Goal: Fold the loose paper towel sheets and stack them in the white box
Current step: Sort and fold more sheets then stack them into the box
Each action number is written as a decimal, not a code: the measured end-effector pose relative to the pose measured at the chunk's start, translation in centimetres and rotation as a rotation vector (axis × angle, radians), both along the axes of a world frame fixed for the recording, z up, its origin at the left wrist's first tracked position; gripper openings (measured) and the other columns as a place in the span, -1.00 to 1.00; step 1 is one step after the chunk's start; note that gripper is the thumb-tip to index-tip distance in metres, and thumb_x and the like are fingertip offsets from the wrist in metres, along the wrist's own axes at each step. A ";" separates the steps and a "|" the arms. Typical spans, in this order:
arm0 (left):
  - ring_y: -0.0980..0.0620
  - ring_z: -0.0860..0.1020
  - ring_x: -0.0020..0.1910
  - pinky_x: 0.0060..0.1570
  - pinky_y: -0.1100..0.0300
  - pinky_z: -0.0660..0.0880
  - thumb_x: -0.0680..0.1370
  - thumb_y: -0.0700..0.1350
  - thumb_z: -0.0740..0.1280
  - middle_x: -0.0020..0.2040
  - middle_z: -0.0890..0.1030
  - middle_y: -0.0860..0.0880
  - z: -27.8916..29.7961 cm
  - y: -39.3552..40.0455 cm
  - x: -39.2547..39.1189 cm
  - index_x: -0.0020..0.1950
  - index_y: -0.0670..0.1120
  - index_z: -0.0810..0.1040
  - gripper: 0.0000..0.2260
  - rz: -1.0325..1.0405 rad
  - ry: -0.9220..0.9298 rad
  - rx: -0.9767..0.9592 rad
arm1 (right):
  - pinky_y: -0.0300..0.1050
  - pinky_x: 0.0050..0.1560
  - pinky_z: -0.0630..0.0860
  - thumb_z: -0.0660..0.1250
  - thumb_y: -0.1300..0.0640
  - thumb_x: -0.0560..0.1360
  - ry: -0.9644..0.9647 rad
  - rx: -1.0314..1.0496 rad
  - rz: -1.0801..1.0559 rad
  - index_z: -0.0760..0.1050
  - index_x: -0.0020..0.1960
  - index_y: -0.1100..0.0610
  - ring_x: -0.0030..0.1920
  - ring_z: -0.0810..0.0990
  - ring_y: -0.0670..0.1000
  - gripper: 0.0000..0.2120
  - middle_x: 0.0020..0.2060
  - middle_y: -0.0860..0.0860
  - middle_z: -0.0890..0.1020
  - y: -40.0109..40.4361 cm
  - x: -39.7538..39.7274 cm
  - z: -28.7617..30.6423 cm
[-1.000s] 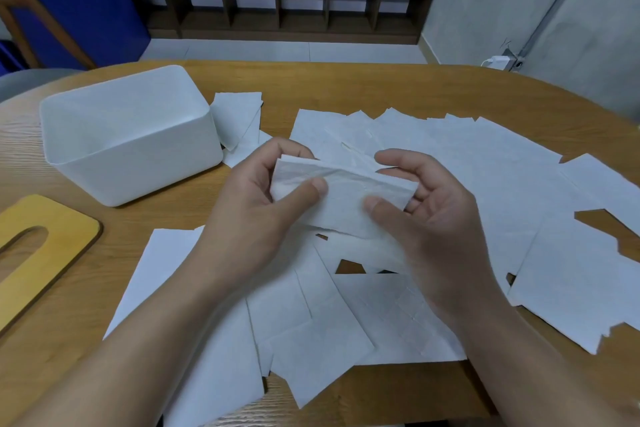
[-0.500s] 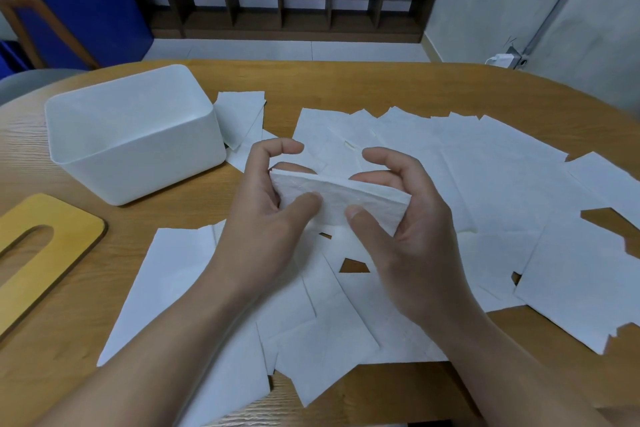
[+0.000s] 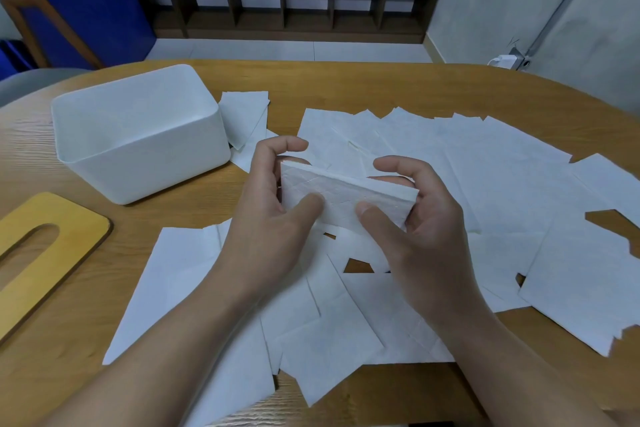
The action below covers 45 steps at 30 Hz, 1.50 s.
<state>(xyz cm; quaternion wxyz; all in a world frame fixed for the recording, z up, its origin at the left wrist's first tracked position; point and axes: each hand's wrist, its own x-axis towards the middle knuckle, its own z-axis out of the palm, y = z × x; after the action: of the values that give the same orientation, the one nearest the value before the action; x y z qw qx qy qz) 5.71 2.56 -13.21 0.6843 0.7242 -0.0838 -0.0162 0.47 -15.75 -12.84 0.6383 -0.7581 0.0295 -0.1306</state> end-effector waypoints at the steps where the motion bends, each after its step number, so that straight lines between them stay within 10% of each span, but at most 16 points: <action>1: -0.03 0.63 -0.03 0.03 -0.07 0.59 0.60 -0.32 0.39 0.07 0.63 -0.08 0.0 0.1 0.0 0.45 0.13 0.45 -0.48 -0.010 0.005 -0.001 | 0.02 -0.08 0.79 0.54 0.21 0.60 0.010 0.008 0.006 0.53 0.39 -0.08 0.10 0.78 -0.02 -0.57 0.08 -0.16 0.73 0.0 0.0 0.0; 9: -0.01 0.62 -0.04 0.06 -0.08 0.60 0.61 -0.46 0.32 0.03 0.63 -0.02 0.4 0.1 -0.2 0.50 0.08 0.42 -0.41 -0.019 -0.053 0.026 | 0.20 -0.06 0.79 0.52 0.19 0.59 0.053 0.059 0.023 0.55 0.34 -0.06 0.08 0.79 0.07 -0.62 0.07 -0.07 0.74 -0.3 -0.1 0.0; 28: -0.04 0.61 -0.11 -0.02 -0.04 0.57 0.69 -0.40 0.32 -0.07 0.67 0.03 0.1 0.5 0.5 0.46 0.03 0.42 -0.55 0.002 0.059 -0.147 | -0.22 -0.16 0.70 0.43 0.13 0.69 0.023 -0.130 -0.028 0.67 0.15 0.08 -0.02 0.79 -0.13 -0.93 -0.05 -0.13 0.80 -0.9 -0.4 0.2; 41: -0.15 0.60 -0.23 -0.18 -0.07 0.56 0.69 -0.13 0.42 0.07 0.65 0.06 1.0 2.4 -0.1 0.22 0.13 0.43 -0.76 0.116 -0.176 0.284 | -0.24 -0.24 0.62 0.53 0.21 0.61 0.074 0.048 -0.078 0.43 0.31 -0.01 -0.32 0.75 0.15 -0.60 0.02 0.00 0.77 -0.8 0.2 1.2; 45: 0.05 0.45 -0.36 -0.33 0.14 0.36 0.66 -0.14 0.45 -0.23 0.56 0.11 0.8 3.8 -0.4 0.13 0.12 0.59 -0.85 0.125 -0.241 0.387 | -0.26 -0.27 0.61 0.53 0.26 0.61 0.039 -0.010 -0.098 0.49 0.16 0.06 -0.33 0.72 0.22 -0.74 0.08 0.02 0.67 0.0 0.3 1.2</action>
<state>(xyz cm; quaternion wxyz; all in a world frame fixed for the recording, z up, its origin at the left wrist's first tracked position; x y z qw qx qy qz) 5.30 6.36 -12.38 0.5175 0.8423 -0.1153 0.0971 0.73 -15.76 -11.61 0.6267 -0.7613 0.0784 -0.1469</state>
